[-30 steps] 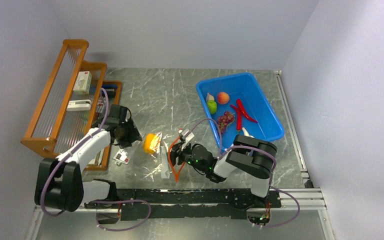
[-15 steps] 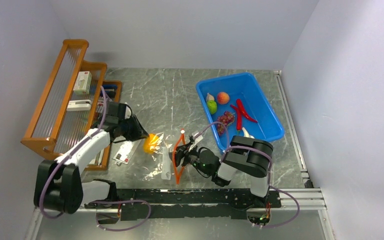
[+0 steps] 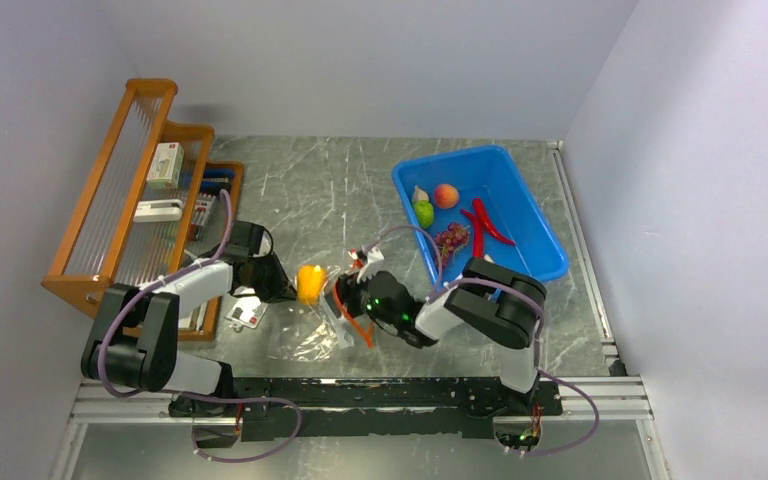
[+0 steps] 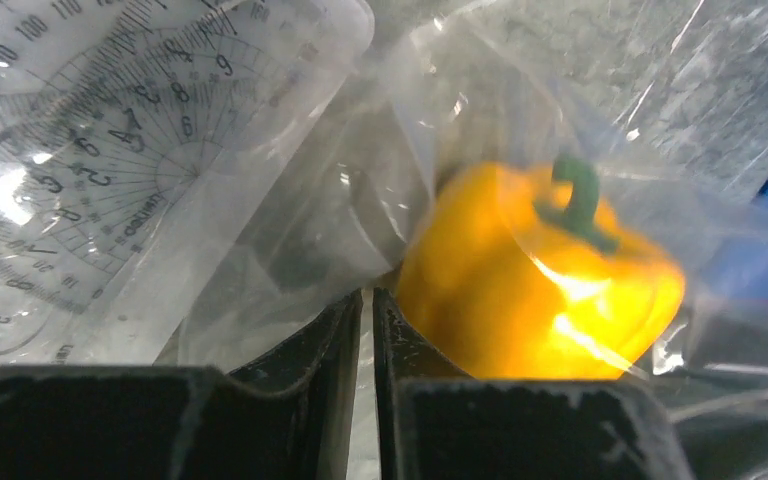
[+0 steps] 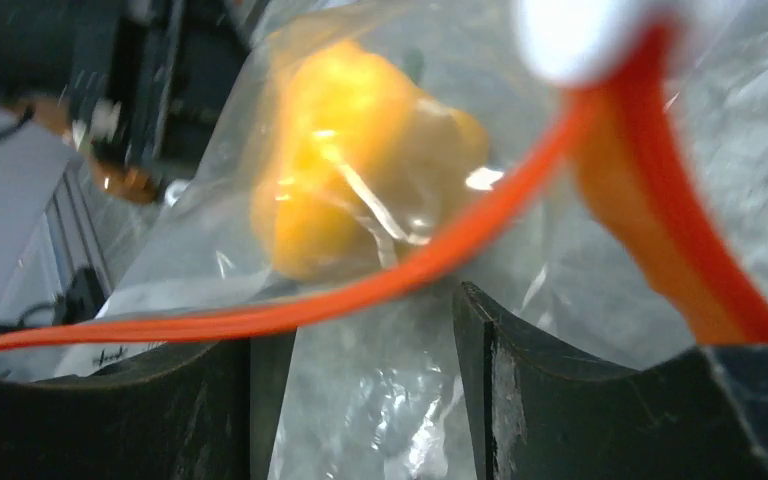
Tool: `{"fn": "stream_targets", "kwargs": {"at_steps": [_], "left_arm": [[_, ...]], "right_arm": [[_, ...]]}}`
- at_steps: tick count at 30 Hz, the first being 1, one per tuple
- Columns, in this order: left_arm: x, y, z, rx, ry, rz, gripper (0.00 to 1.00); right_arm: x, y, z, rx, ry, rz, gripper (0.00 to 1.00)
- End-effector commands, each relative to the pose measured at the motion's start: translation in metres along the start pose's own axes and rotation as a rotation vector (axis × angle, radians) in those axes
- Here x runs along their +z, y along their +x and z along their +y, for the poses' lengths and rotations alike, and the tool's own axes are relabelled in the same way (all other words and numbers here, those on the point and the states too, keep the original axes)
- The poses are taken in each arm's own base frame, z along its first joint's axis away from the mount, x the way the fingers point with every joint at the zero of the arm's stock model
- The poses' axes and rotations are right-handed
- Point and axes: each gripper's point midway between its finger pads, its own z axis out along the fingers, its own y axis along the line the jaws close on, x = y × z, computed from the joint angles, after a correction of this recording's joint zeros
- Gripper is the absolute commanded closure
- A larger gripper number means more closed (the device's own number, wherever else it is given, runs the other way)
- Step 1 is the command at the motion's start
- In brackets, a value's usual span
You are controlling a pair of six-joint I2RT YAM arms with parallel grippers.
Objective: Open the zip-top bag and remove the fake food
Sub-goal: Pick up the fake vegetable from the zipper food storage bag.
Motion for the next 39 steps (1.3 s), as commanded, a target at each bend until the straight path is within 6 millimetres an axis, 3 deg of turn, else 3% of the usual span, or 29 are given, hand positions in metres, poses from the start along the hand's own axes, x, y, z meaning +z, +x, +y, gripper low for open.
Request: {"fn": "stream_targets", "kwargs": {"at_steps": [1,11,15,20,27,31,35,36,39], "left_arm": [[-0.008,-0.009,-0.004,0.035,-0.01,-0.065,0.78],[-0.057,-0.055,-0.035,0.078,-0.014,-0.244,0.7],[-0.053,-0.069,-0.039,0.111,-0.02,-0.262,0.69],[-0.023,-0.057,-0.058,0.11,0.113,-0.132,0.71],[0.01,-0.028,-0.035,0.128,0.087,0.011,0.71],[0.018,-0.013,-0.018,0.143,0.056,0.052,0.72],[0.019,-0.005,-0.02,0.139,0.093,0.063,0.71],[0.018,-0.005,-0.021,0.137,0.099,0.063,0.71],[0.014,-0.008,-0.02,0.129,0.068,0.042,0.72]], "right_arm": [[0.012,0.021,-0.025,0.22,0.113,0.244,0.41],[0.009,-0.003,-0.009,0.277,0.071,0.21,0.34],[0.011,-0.021,-0.007,0.233,0.095,0.195,0.3],[0.018,-0.031,-0.013,0.258,0.106,0.203,0.35],[0.038,-0.032,-0.017,0.24,0.14,0.239,0.33],[0.045,-0.023,-0.022,0.201,0.177,0.308,0.31],[0.042,-0.014,-0.031,0.184,0.226,0.349,0.25],[0.047,-0.021,-0.024,0.184,0.21,0.351,0.21],[0.046,-0.019,-0.026,0.119,0.259,0.459,0.19]]}}
